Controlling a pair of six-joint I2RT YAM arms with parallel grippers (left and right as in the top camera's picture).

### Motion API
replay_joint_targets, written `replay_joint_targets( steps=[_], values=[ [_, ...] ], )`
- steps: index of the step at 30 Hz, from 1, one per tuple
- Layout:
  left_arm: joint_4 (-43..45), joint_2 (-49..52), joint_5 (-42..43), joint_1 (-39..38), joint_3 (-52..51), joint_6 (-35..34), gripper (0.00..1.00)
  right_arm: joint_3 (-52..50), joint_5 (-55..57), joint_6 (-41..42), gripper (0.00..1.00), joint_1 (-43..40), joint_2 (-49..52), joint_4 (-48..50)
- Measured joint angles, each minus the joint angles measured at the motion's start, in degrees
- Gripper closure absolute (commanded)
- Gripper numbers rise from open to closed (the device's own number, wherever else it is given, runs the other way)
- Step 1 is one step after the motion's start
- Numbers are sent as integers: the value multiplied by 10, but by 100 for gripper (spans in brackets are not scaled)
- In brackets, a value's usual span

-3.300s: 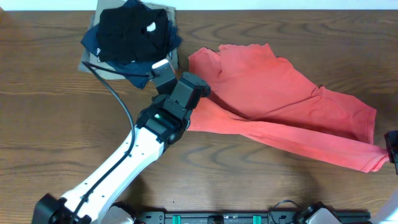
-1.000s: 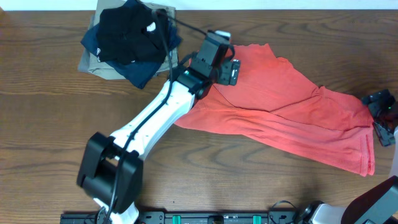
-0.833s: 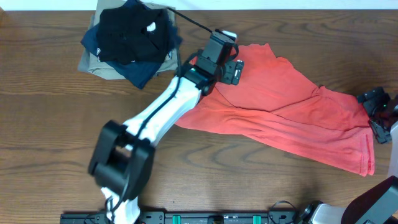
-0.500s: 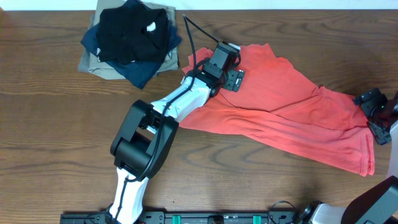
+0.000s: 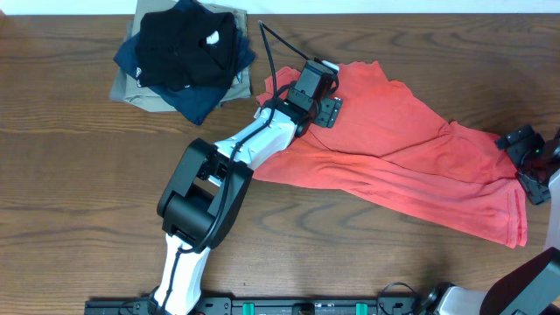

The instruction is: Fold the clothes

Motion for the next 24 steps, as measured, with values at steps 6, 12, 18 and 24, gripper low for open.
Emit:
replay_joint_targets(
  steps=[6,12,18,24],
  values=[
    [6,1,0,0,0,0,20,0,-1,0,1,0,0,0],
    [14,17,0,0,0,0,20,0,-1,0,1,0,0,-3],
    [14,38,0,0,0,0,22,0,-1,-1,1,0,0,-3],
    [25,40,0,0,0,0,32,0,-1,-4,1,0,0,-4]
  ],
)
